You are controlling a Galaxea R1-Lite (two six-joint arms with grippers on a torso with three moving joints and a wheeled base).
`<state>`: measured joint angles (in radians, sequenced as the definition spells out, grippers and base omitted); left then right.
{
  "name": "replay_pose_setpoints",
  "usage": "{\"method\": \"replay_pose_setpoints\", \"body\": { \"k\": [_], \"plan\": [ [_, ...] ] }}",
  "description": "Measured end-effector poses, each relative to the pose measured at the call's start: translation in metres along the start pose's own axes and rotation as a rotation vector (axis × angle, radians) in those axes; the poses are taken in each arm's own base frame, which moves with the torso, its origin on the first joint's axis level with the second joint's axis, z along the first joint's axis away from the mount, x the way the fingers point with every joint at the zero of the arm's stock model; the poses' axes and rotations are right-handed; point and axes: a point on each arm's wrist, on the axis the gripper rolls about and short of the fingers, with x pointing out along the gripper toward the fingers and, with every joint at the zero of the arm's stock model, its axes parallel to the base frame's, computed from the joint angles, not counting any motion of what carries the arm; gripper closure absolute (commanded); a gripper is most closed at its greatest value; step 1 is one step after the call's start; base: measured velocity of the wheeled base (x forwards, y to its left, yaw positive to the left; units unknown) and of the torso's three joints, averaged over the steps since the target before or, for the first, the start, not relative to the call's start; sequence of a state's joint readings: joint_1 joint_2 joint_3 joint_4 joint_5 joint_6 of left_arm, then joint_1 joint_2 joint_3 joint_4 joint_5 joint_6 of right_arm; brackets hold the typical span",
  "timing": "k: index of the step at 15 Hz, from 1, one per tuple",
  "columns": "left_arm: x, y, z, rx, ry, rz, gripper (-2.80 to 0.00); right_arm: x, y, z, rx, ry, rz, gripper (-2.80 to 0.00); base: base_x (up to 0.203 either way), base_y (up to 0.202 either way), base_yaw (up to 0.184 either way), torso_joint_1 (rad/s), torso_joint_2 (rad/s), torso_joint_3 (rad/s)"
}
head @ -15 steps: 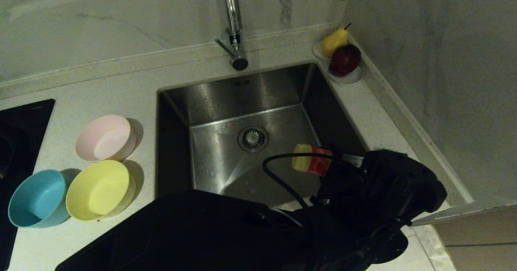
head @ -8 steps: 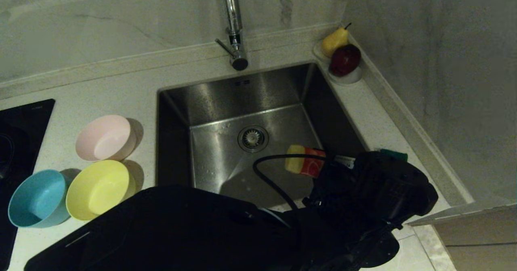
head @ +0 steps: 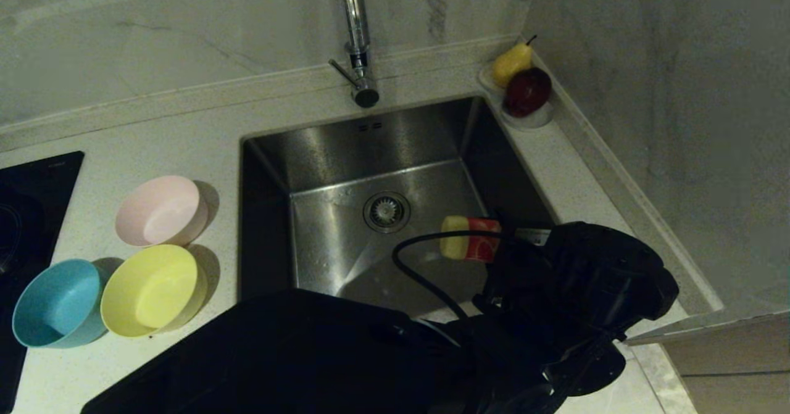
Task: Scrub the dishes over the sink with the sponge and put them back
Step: Squeeze it onto the sponge, then place the dish soap on the table
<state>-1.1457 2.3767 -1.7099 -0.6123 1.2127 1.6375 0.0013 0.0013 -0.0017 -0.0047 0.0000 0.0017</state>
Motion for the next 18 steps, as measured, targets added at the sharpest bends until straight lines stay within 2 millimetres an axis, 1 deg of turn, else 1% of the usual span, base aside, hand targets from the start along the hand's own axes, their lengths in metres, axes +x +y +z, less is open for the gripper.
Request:
{"method": "replay_pose_setpoints", "body": {
  "k": [9,11,14,18],
  "plan": [
    [0.002,-0.012,0.006,0.041,-0.003,-0.008,0.00,0.000,0.000,0.000,0.000,-0.001,0.000,0.00,0.000,0.000,0.000,0.000,0.00,0.000],
    [0.002,-0.011,0.007,0.025,-0.003,-0.004,0.00,0.000,0.000,0.000,0.000,0.000,0.000,0.00,0.000,0.000,0.000,0.000,0.00,0.000],
    [0.002,0.000,0.006,-0.091,-0.001,0.032,0.00,0.000,0.000,0.000,0.000,0.000,0.000,0.00,0.000,0.000,0.000,0.000,0.00,0.000],
    [0.000,0.015,-0.001,-0.342,0.001,0.103,0.00,0.000,0.000,0.000,0.000,0.000,0.000,0.00,0.000,0.000,0.000,0.000,0.00,0.000]
  ]
}}
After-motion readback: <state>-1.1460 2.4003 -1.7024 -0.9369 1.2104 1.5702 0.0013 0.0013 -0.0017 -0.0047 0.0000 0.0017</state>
